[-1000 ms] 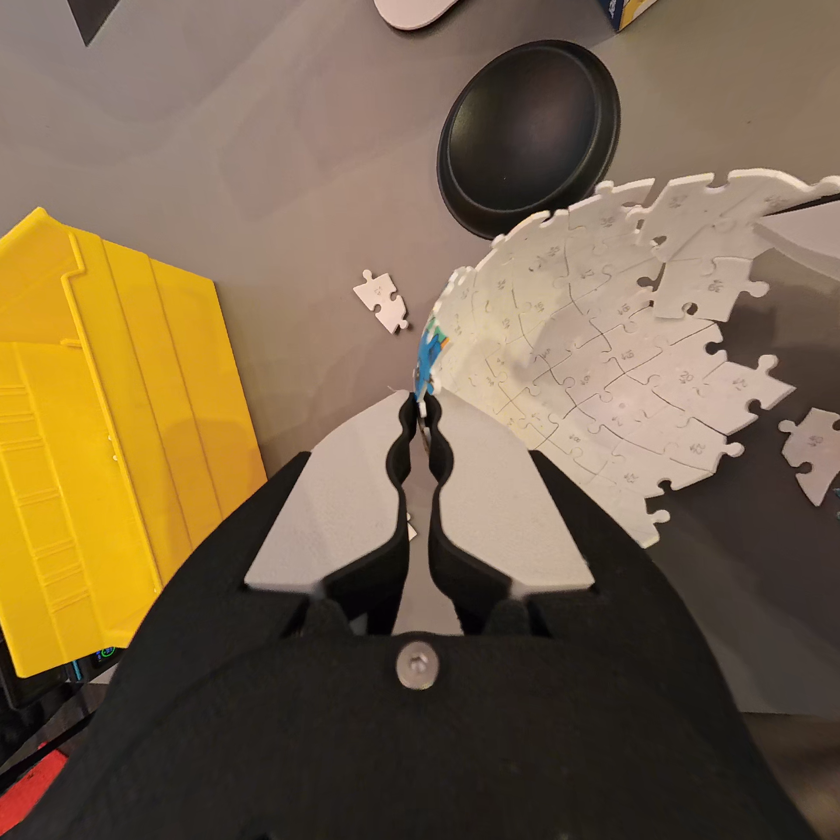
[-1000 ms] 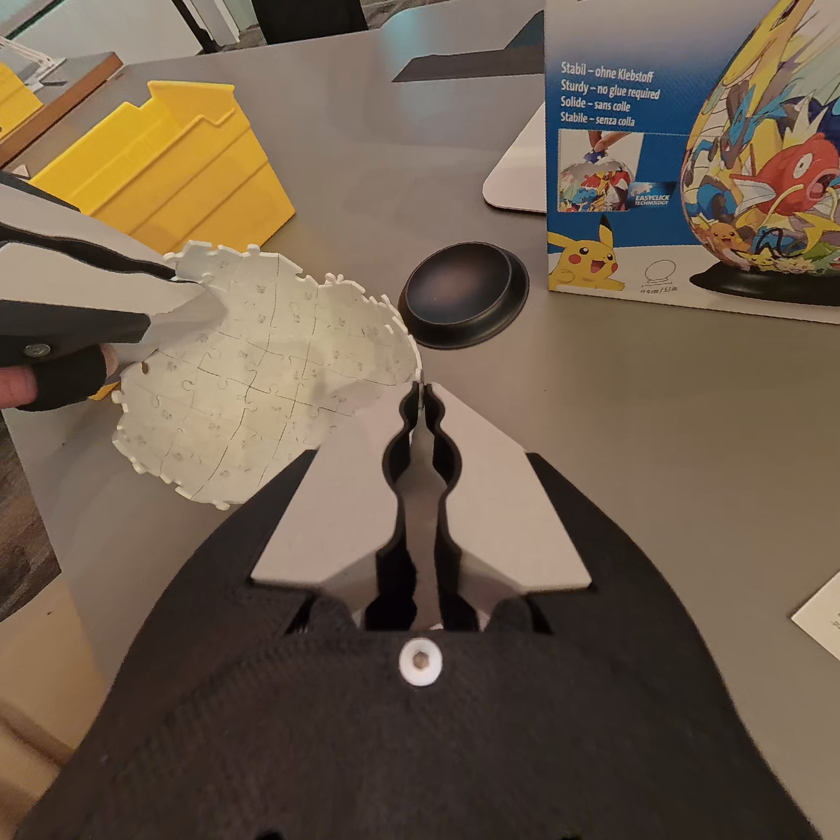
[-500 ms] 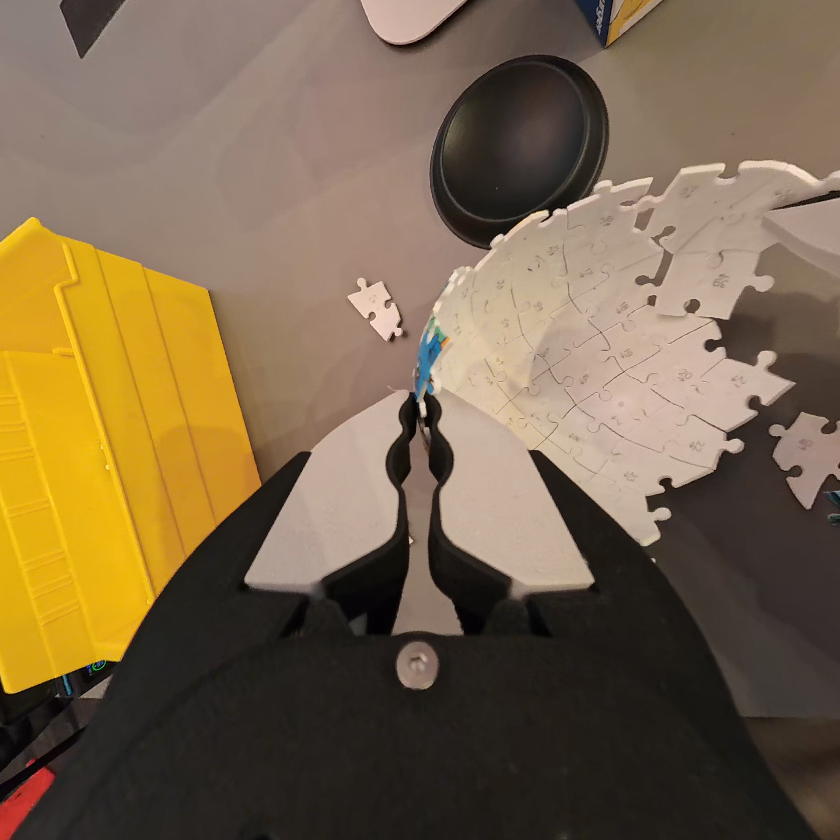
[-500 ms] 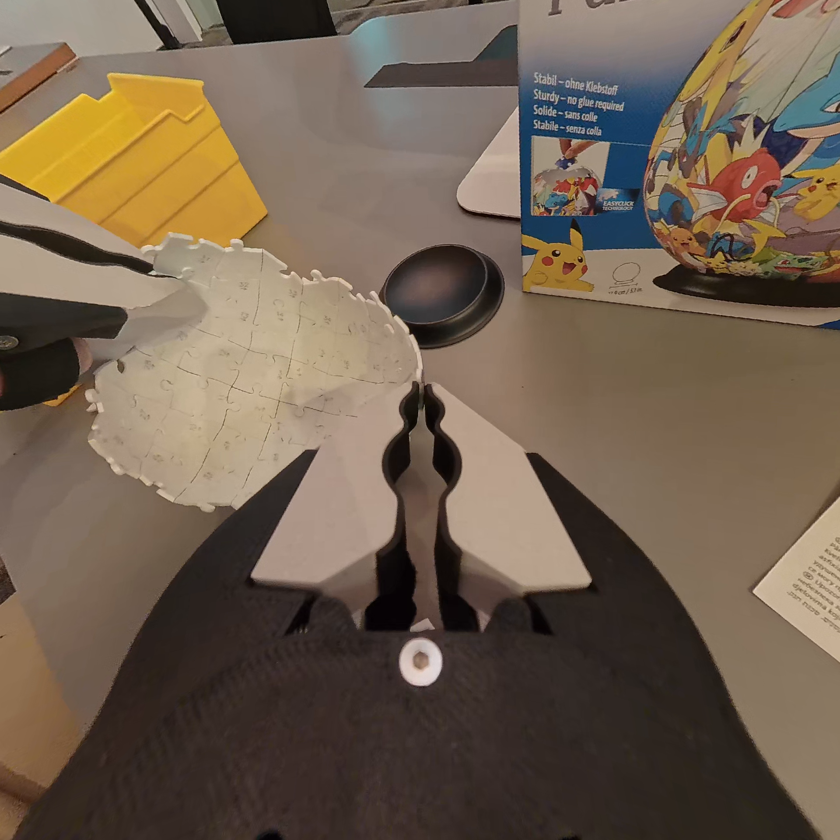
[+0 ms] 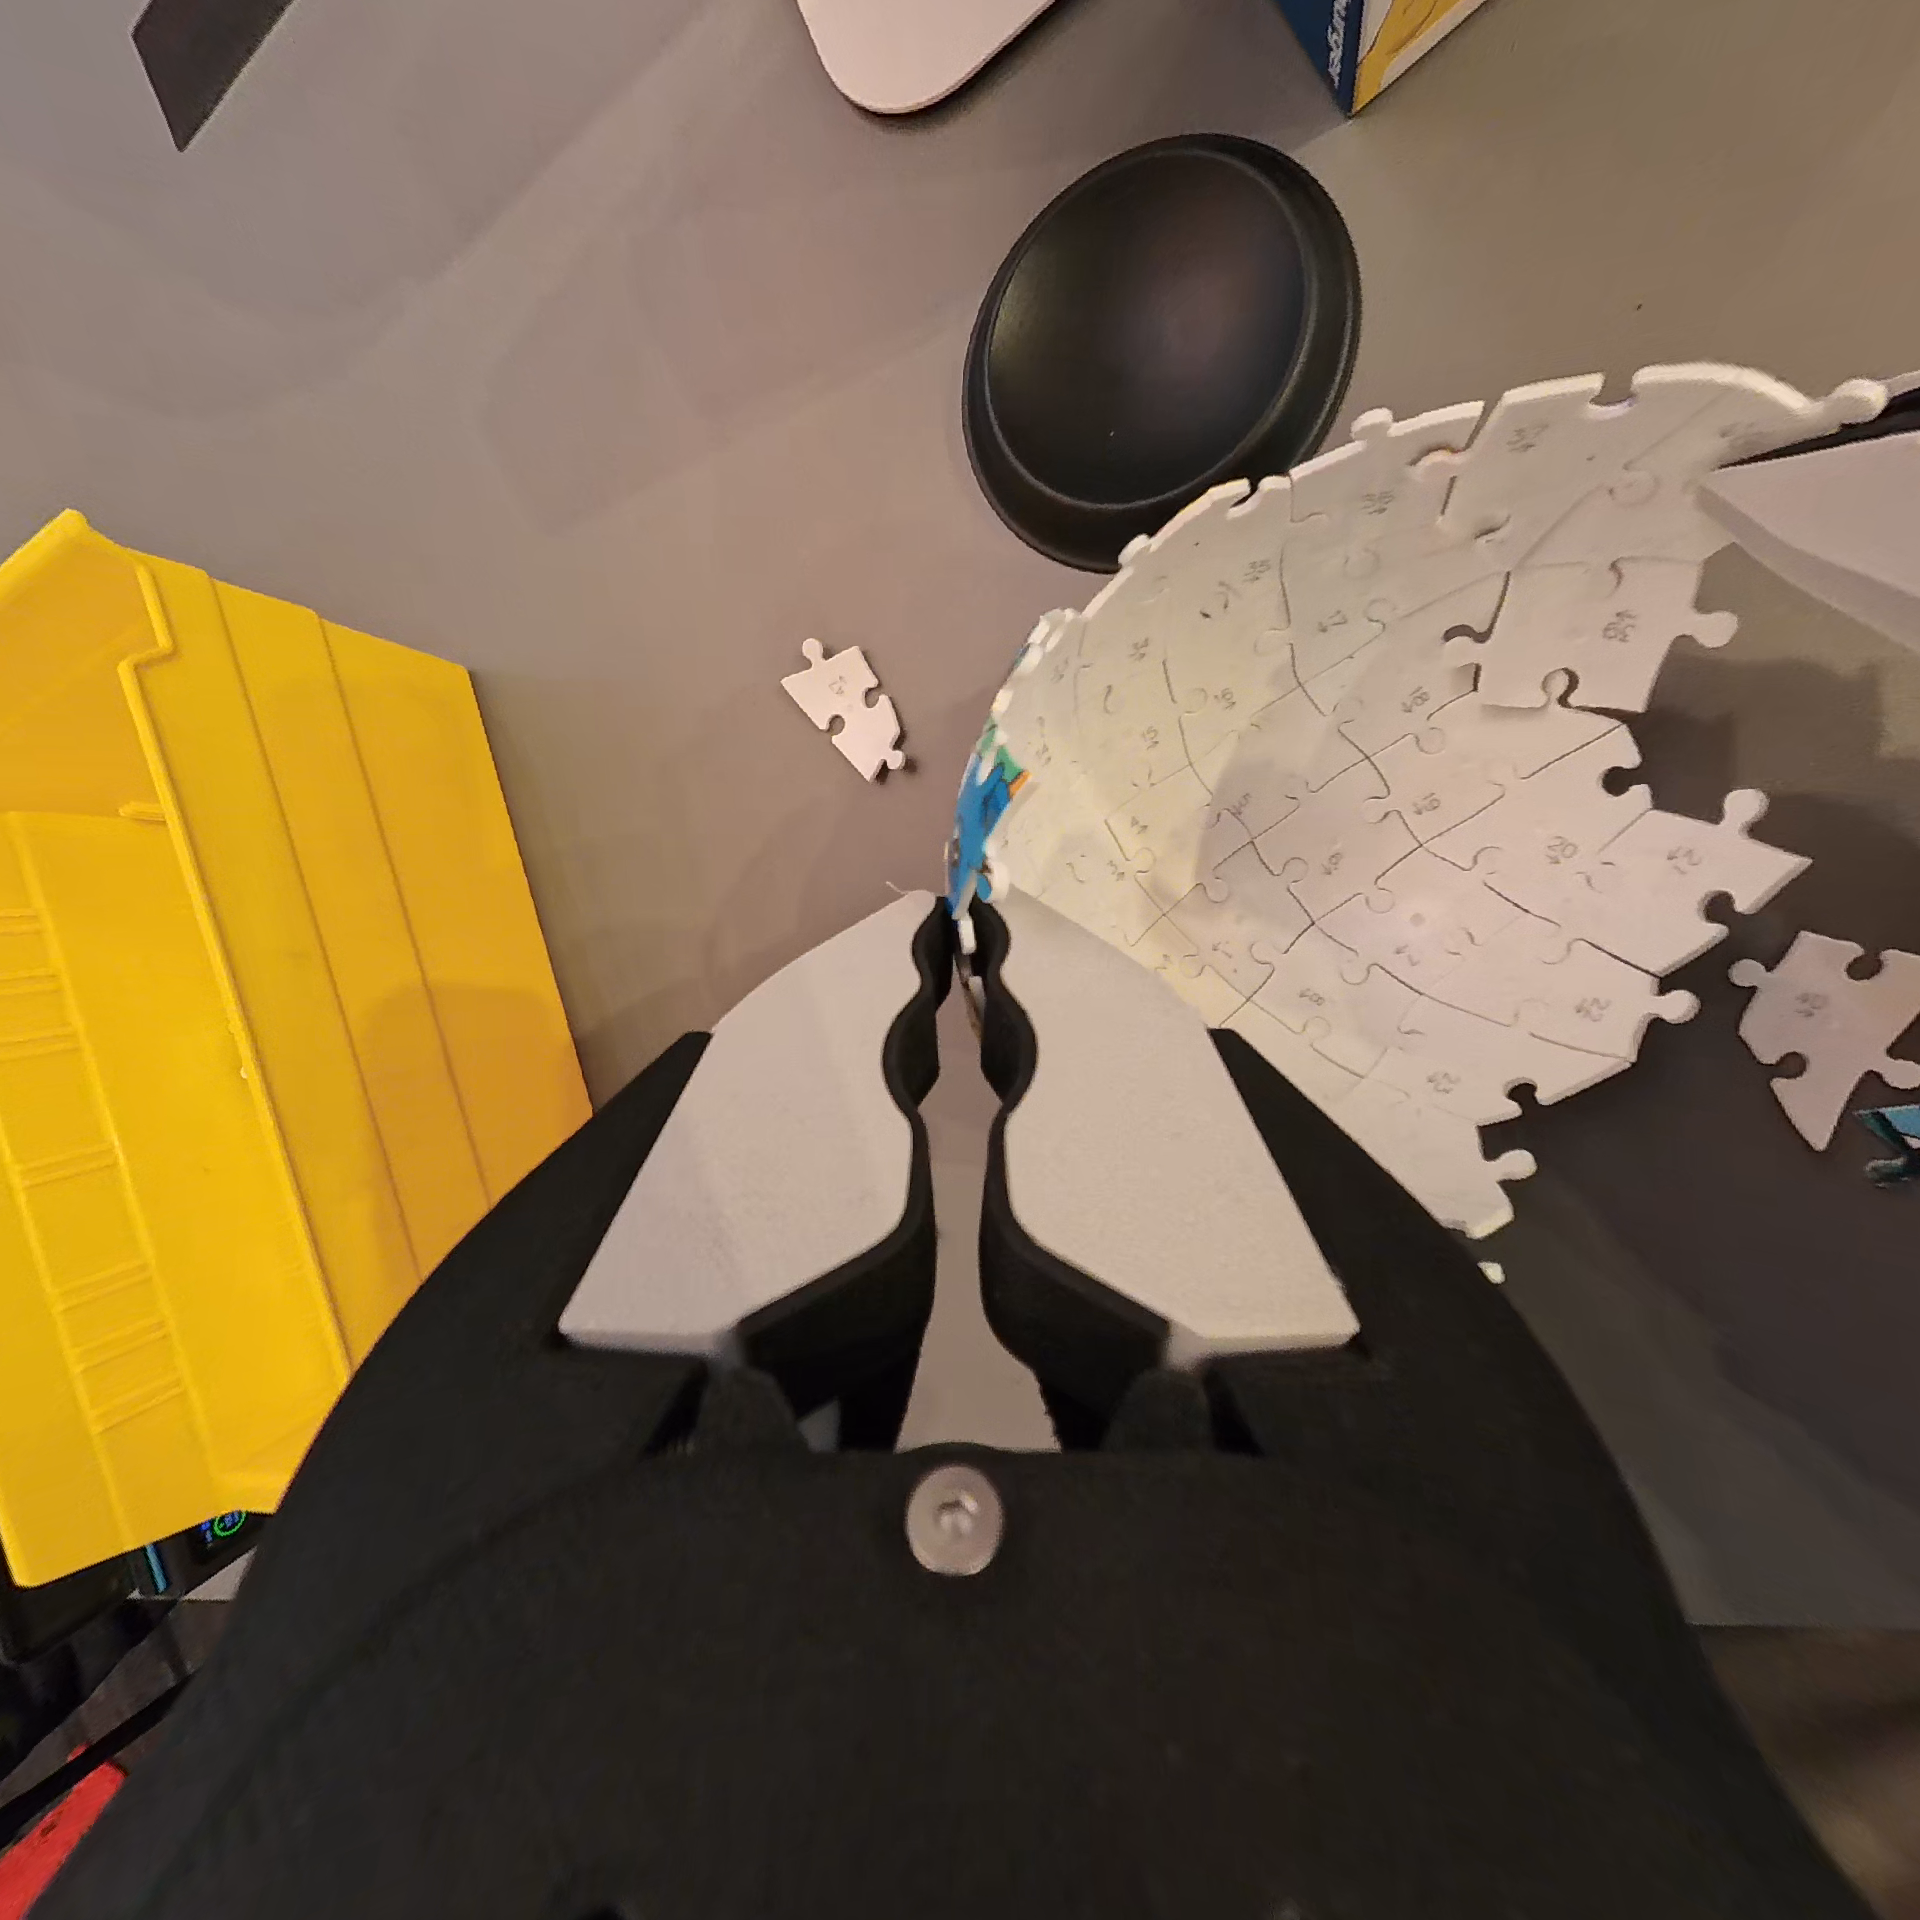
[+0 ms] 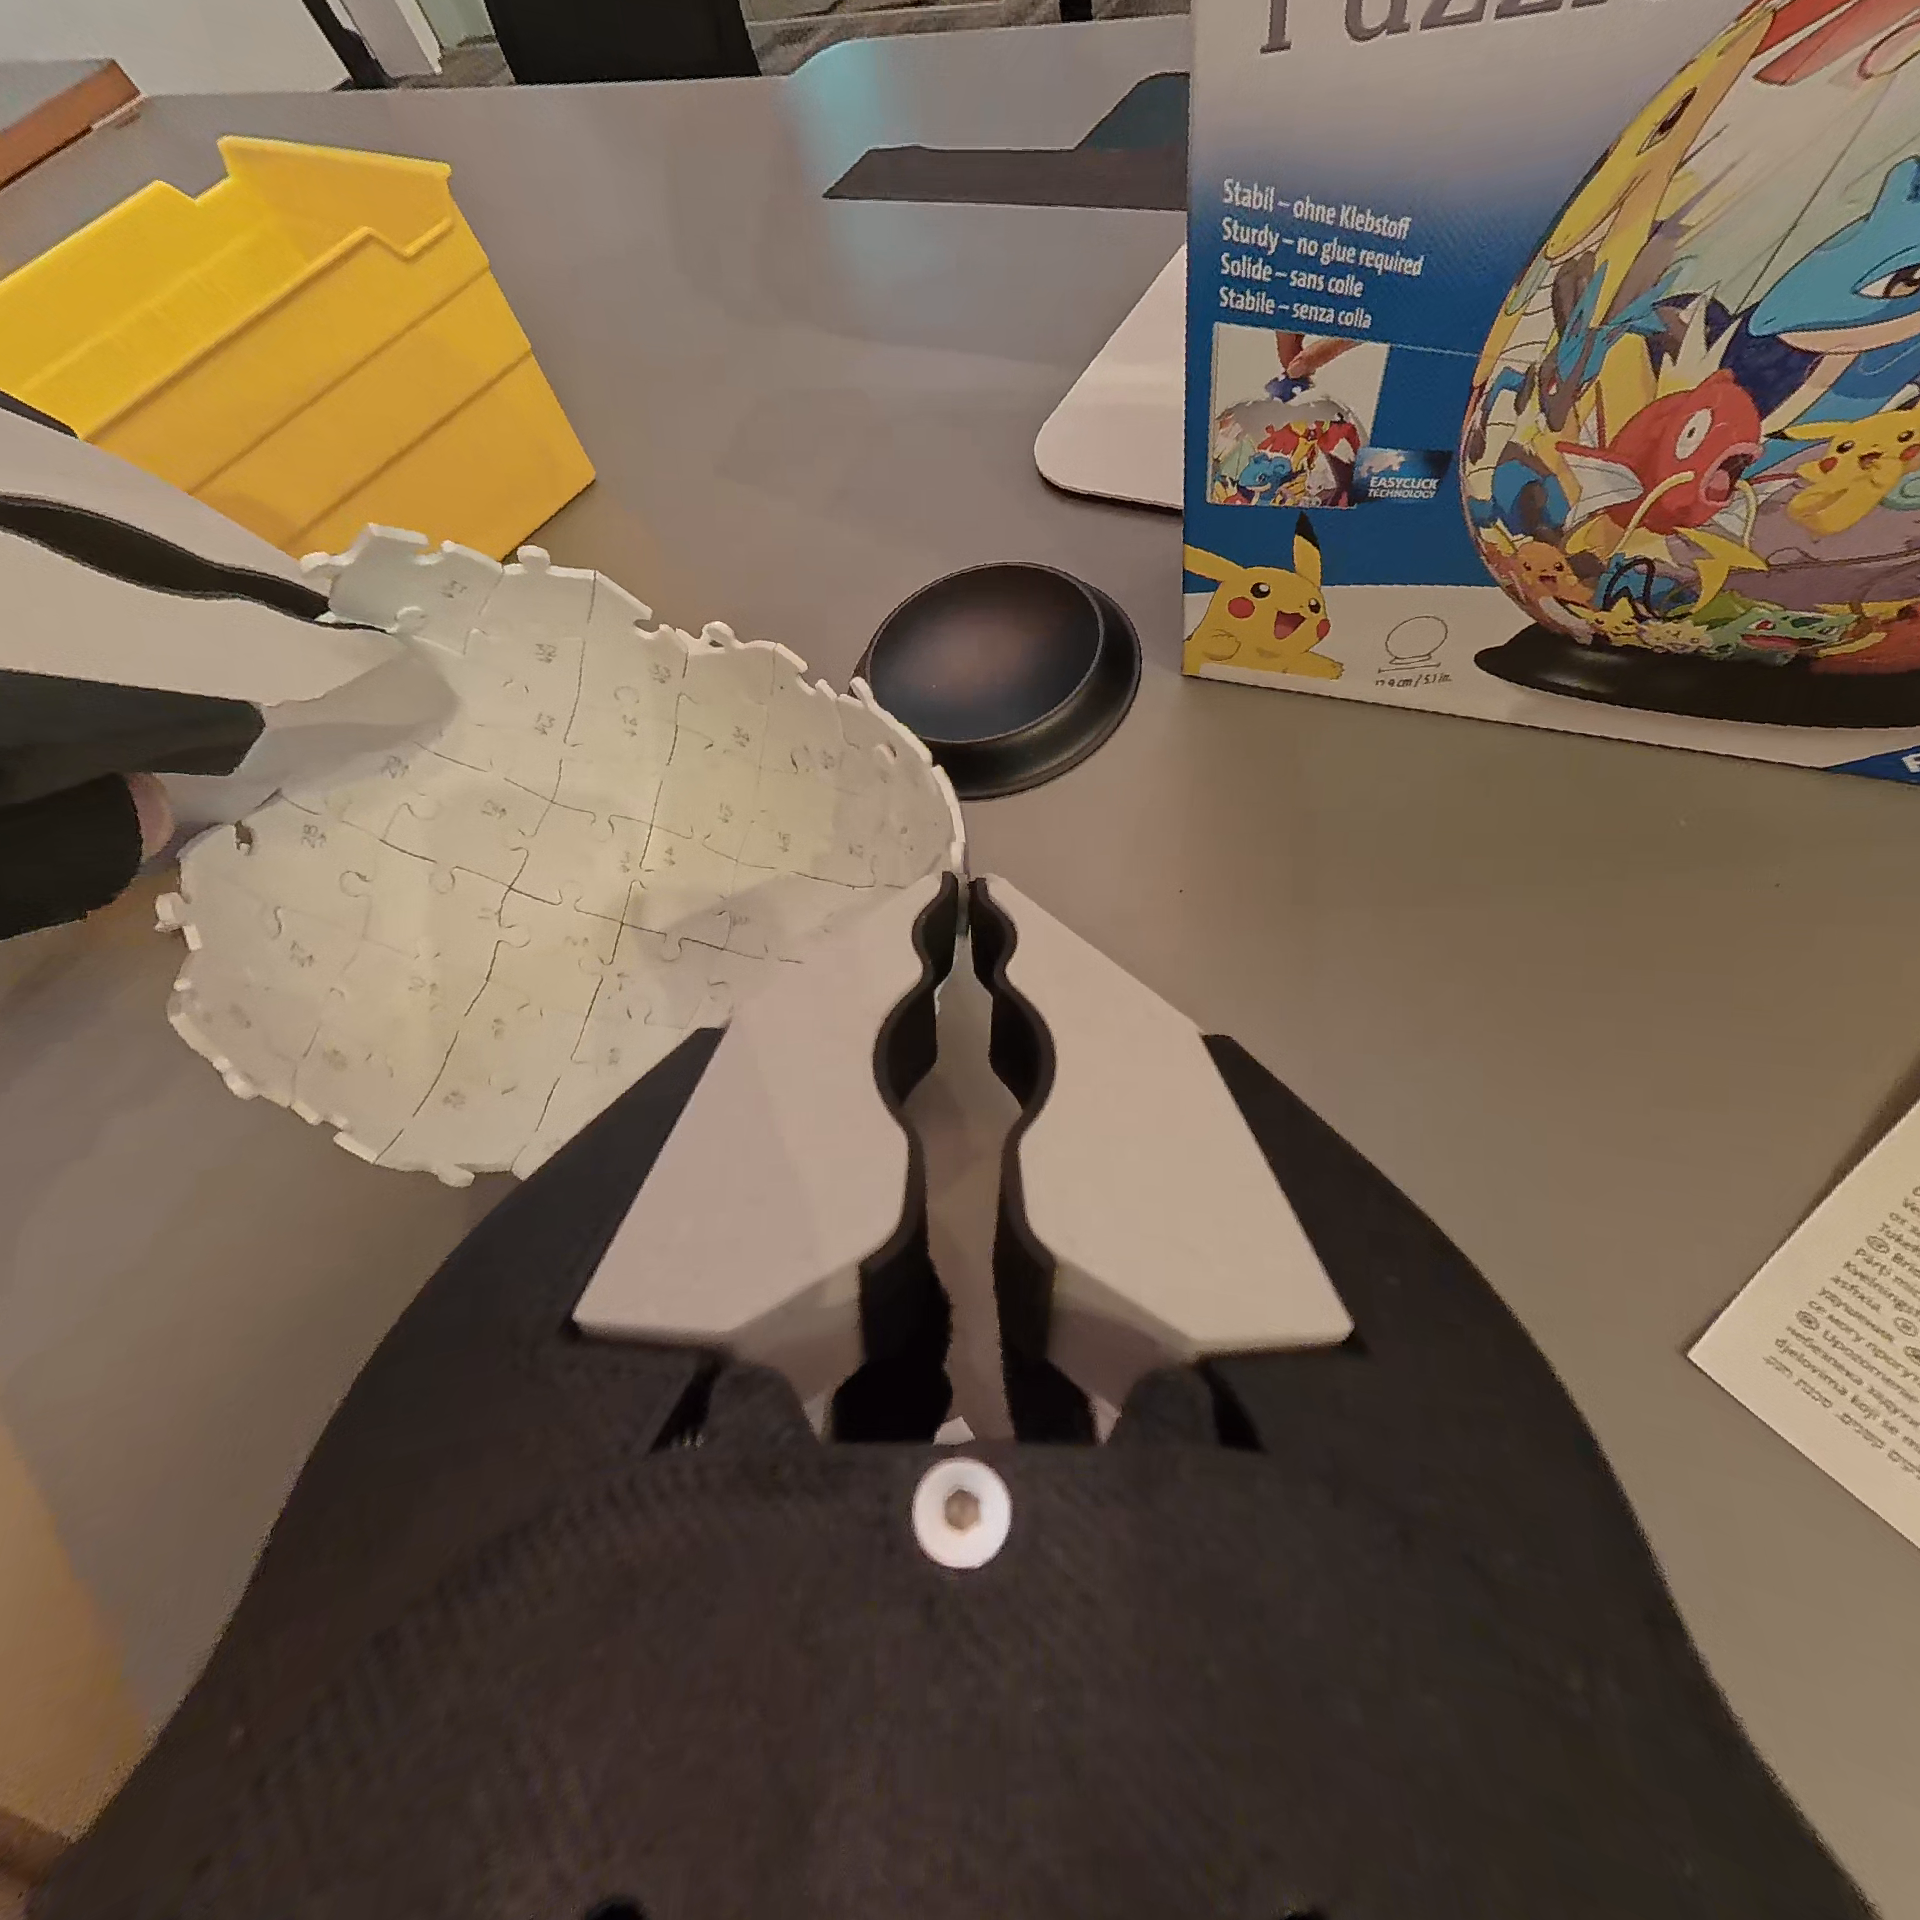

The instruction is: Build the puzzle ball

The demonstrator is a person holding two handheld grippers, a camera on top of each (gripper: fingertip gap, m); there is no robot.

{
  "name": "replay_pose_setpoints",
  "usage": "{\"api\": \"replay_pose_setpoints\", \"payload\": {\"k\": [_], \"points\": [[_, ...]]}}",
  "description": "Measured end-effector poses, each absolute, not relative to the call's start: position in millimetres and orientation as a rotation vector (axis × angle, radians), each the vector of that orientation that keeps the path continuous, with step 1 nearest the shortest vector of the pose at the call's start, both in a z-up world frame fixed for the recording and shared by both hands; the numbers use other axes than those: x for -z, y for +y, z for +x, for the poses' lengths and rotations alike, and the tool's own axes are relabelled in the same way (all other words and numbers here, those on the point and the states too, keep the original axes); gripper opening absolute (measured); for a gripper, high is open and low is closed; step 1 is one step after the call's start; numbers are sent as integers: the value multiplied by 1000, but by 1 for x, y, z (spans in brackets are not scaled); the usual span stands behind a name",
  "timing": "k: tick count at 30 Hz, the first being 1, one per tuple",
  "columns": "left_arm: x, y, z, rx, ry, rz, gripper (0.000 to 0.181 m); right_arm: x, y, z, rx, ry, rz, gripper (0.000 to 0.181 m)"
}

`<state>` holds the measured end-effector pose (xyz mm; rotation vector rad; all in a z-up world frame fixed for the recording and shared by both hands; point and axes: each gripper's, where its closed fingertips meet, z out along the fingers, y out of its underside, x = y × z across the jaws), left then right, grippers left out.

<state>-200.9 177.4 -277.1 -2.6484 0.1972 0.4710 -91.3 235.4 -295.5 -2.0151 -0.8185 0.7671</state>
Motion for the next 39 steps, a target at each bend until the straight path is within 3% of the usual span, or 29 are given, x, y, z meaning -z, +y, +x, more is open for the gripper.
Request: {"api": "replay_pose_setpoints", "payload": {"k": [39], "points": [[278,177,-197,-412,193,-2613,2,298,235,-90,-688,-869,-2000,7]]}}
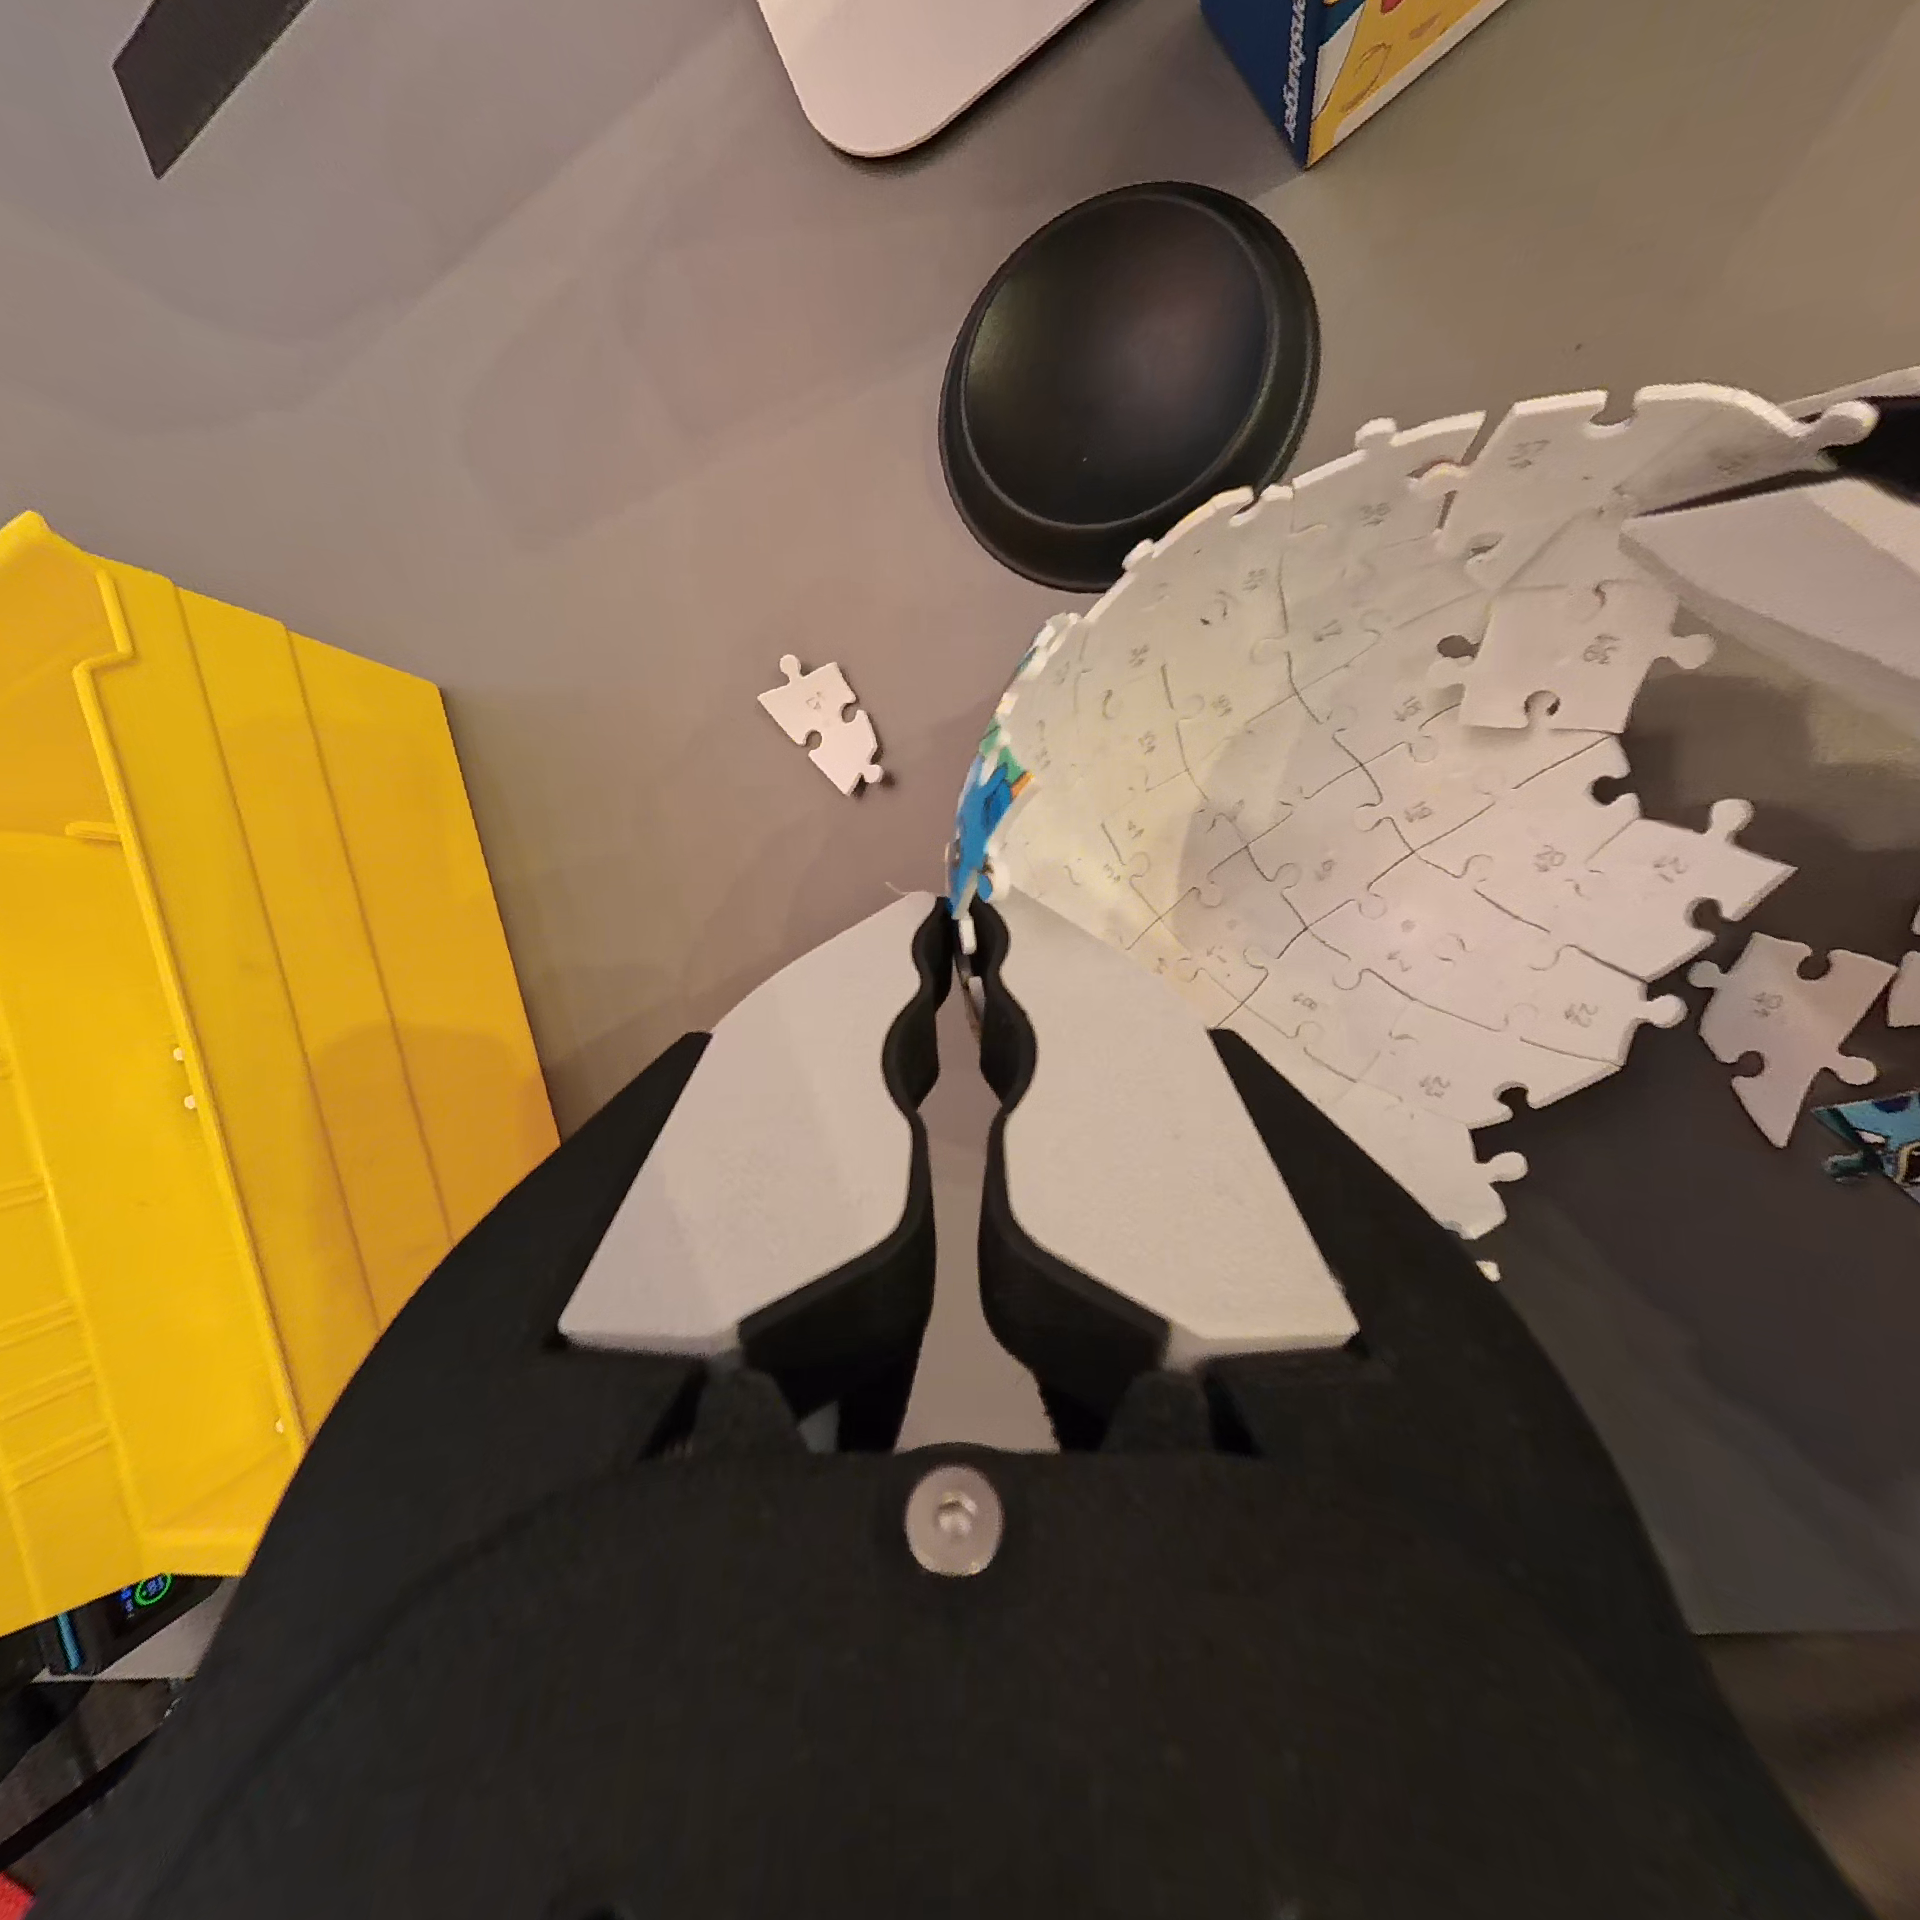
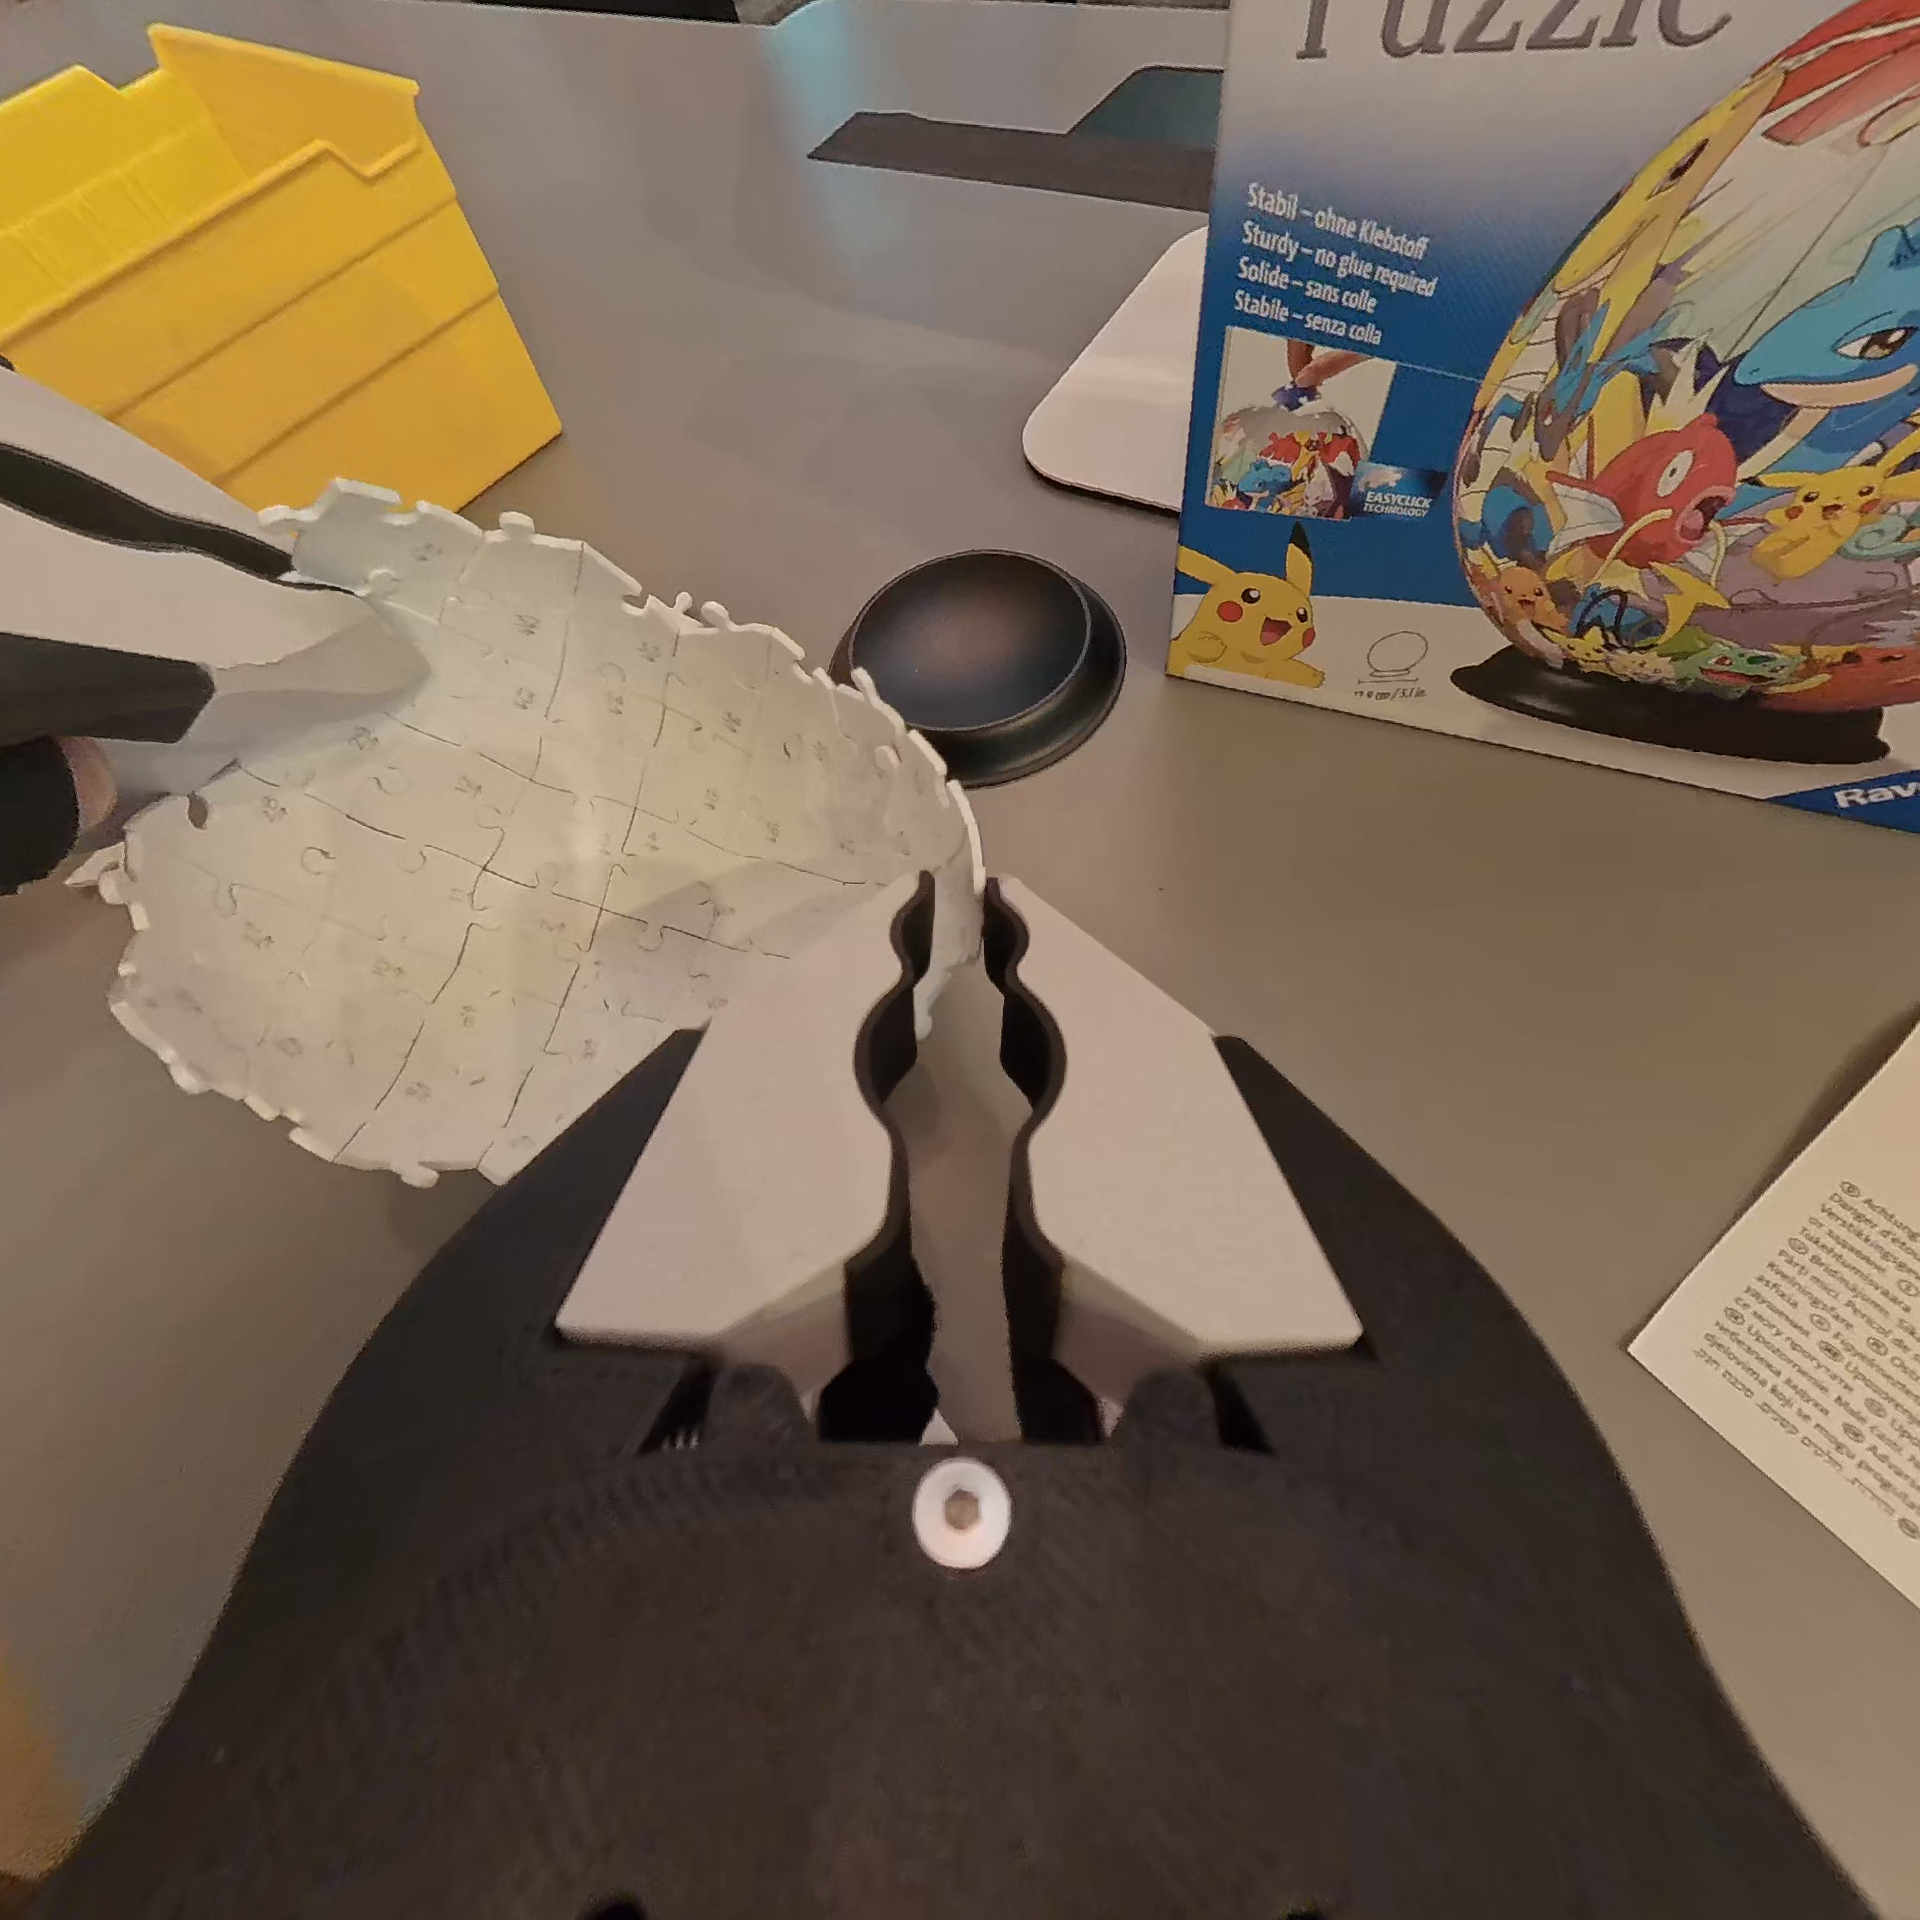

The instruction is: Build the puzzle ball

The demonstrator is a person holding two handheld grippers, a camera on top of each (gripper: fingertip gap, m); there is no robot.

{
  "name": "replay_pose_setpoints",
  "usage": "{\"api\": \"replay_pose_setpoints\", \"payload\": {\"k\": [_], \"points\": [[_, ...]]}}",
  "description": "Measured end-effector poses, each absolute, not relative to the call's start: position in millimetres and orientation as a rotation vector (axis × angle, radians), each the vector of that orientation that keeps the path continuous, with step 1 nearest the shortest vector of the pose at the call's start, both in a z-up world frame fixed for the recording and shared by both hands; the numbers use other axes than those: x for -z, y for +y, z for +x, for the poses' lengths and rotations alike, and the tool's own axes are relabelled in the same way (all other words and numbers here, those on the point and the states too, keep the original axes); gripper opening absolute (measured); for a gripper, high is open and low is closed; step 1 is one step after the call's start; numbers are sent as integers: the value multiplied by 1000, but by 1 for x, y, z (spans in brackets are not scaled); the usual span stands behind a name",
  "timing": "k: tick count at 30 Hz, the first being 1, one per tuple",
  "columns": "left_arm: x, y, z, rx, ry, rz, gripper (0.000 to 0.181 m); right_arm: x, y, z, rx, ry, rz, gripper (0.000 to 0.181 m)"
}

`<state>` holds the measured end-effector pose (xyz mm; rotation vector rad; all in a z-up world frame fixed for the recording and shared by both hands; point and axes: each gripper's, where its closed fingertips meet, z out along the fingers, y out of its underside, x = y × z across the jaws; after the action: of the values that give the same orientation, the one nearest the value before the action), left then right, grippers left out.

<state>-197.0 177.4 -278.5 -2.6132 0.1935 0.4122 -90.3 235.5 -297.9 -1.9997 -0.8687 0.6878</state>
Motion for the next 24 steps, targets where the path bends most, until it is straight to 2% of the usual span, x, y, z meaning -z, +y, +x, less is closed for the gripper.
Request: {"api": "replay_pose_setpoints", "payload": {"k": [12,24], "points": [[278,178,-193,-407,215,-2605,2,301,238,-104,-788,-973,-2018,10],[277,180,-189,-415,227,-2598,2,306,241,-107,-739,-1053,-2019,2]]}}
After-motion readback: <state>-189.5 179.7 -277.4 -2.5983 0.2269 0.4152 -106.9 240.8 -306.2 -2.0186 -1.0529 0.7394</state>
